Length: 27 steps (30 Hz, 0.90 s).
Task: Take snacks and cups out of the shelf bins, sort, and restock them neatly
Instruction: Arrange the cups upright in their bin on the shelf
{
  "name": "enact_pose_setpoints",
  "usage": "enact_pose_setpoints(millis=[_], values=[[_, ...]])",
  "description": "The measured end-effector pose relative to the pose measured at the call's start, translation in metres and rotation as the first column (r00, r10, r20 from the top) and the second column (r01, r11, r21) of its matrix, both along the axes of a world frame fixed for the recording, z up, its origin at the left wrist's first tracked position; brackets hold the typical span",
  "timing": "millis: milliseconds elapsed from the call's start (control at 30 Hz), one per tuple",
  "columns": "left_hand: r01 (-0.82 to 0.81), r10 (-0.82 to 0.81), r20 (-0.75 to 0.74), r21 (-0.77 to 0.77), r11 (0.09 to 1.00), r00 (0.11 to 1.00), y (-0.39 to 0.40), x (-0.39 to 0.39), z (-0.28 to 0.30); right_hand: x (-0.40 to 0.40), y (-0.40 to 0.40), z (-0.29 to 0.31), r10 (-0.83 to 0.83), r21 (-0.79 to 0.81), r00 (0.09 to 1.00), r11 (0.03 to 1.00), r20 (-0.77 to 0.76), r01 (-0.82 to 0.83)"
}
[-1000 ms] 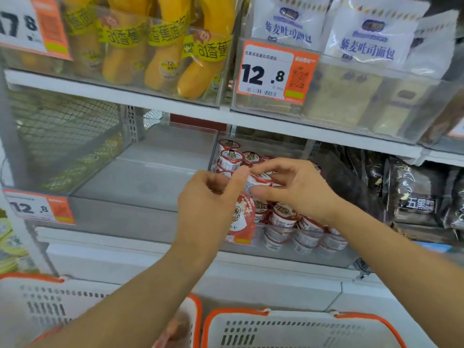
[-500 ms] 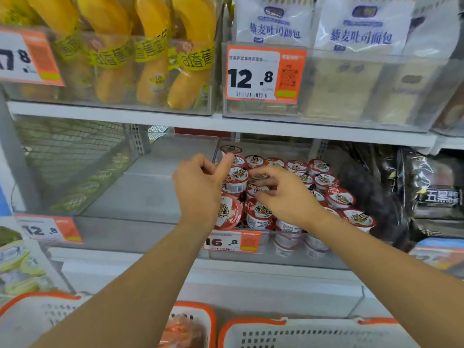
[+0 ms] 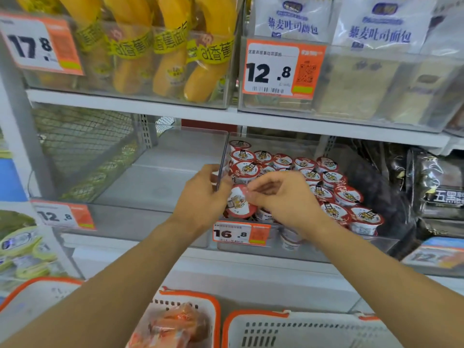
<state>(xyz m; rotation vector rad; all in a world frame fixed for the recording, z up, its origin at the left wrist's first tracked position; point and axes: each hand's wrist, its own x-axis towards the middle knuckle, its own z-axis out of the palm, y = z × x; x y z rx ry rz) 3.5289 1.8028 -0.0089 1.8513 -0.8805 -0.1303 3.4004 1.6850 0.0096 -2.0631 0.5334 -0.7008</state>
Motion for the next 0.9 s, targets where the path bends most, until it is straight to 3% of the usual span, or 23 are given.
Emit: enact_pose_setpoints(millis=[100,167,267,367,733,900], values=[[0.048,-0.054,-0.085,-0.075,0.996,0.995,0.005,-0.009,-0.002,0.006,-0.008,0.017,-0.083,0.230,0.996,0.971,0.034,0.073],[0.045,-0.053,-0.097,-0.090,0.995,0.994,0.006,-0.010,-0.001,0.015,-0.011,0.020,-0.095,0.265,0.994,0.959,-0.054,0.106],[0.056,-0.064,-0.085,-0.092,0.994,0.994,0.008,-0.008,-0.003,0.023,-0.012,0.016,-0.118,0.008,0.956,0.992,-0.269,0.125],[0.051,-0.051,0.046,0.000,0.999,0.998,0.009,-0.003,-0.009,0.025,-0.009,0.015,-0.117,-0.184,0.937,0.981,-0.328,0.058],[0.099,-0.101,0.093,0.026,0.995,0.991,0.008,0.002,-0.014,0.027,-0.010,0.018,-0.006,-0.217,0.864,0.969,-0.504,-0.120],[0.134,-0.135,0.029,0.051,0.990,0.990,0.008,0.009,-0.010,0.029,-0.015,0.016,-0.013,-0.222,0.876,0.969,-0.481,-0.108]])
